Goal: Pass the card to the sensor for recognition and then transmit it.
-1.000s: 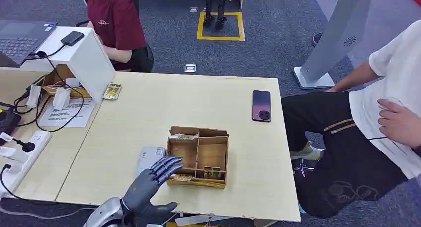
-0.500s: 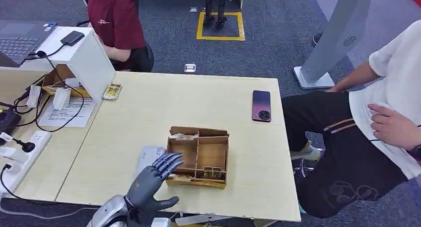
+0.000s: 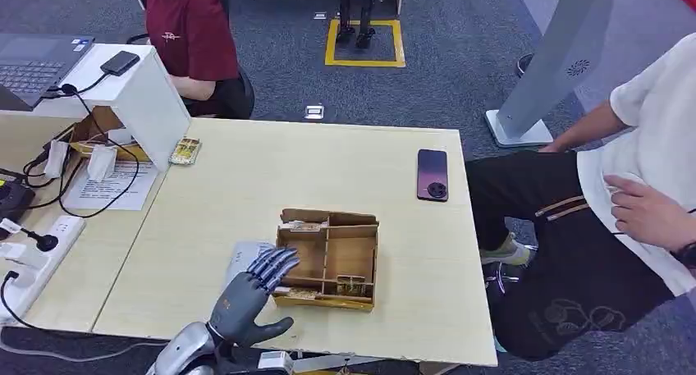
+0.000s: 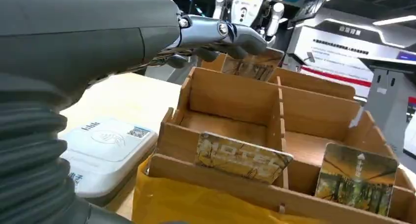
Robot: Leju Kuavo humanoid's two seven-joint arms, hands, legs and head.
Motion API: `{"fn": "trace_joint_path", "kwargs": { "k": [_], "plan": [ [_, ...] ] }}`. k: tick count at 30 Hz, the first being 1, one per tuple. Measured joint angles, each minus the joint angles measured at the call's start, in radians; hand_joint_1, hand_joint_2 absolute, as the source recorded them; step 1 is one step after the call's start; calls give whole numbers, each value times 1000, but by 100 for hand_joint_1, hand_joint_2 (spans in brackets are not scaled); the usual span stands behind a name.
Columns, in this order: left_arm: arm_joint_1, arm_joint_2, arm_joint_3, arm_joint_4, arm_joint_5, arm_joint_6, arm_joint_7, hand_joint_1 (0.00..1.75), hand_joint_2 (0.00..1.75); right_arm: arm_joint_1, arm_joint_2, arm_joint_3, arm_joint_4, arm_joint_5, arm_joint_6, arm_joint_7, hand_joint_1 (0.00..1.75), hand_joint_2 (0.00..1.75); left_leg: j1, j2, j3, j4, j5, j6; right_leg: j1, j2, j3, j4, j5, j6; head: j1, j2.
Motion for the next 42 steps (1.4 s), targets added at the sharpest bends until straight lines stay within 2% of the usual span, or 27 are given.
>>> {"fn": "trace_joint_path", "kwargs": {
  "k": [6, 13, 18, 36, 37, 38, 39, 42],
  "plan": [
    [-4, -11, 0, 23, -14, 34, 24, 0, 175, 0, 0, 0, 0, 3, 0, 1, 0, 175, 0, 0, 0, 0, 0, 0, 0, 0, 0, 0, 0, 0, 0, 0],
    [-8, -18, 0, 39, -11, 34, 27, 0, 175, 0, 0, 0, 0, 3, -1, 1, 0, 175, 0, 0, 0, 0, 0, 0, 0, 0, 0, 0, 0, 0, 0, 0],
    [-5, -24, 0, 40, 70, 1, -34, 0, 175, 0, 0, 0, 0, 4, -5, 1, 0, 175, 0, 0, 0, 0, 0, 0, 0, 0, 0, 0, 0, 0, 0, 0],
    [-5, -33, 0, 40, 74, -10, -37, 0, 175, 0, 0, -1, 0, 6, -5, 3, 0, 175, 0, 0, 0, 0, 0, 0, 0, 0, 0, 0, 0, 0, 0, 0],
    [-5, -33, 0, 40, 73, -11, -37, 19, 175, 0, 0, -1, 0, 6, -5, 3, 0, 175, 0, 0, 0, 0, 0, 0, 0, 0, 0, 0, 0, 0, 0, 0],
    [-5, -33, 0, 40, 72, -12, -37, 154, 175, 0, 0, -1, 0, 6, -5, 3, 0, 175, 0, 0, 0, 0, 0, 0, 0, 0, 0, 0, 0, 0, 0, 0],
    [-5, -33, 0, 40, 72, -14, -37, 175, 175, 0, 0, -1, 0, 7, -5, 3, 0, 175, 0, 0, 0, 0, 0, 0, 0, 0, 0, 0, 0, 0, 0, 0],
    [-5, -33, 0, 40, 79, -34, -37, 175, 175, 0, 0, -1, 0, 8, -5, 3, 0, 175, 0, 0, 0, 0, 0, 0, 0, 0, 0, 0, 0, 0, 0, 0]
  ]
}}
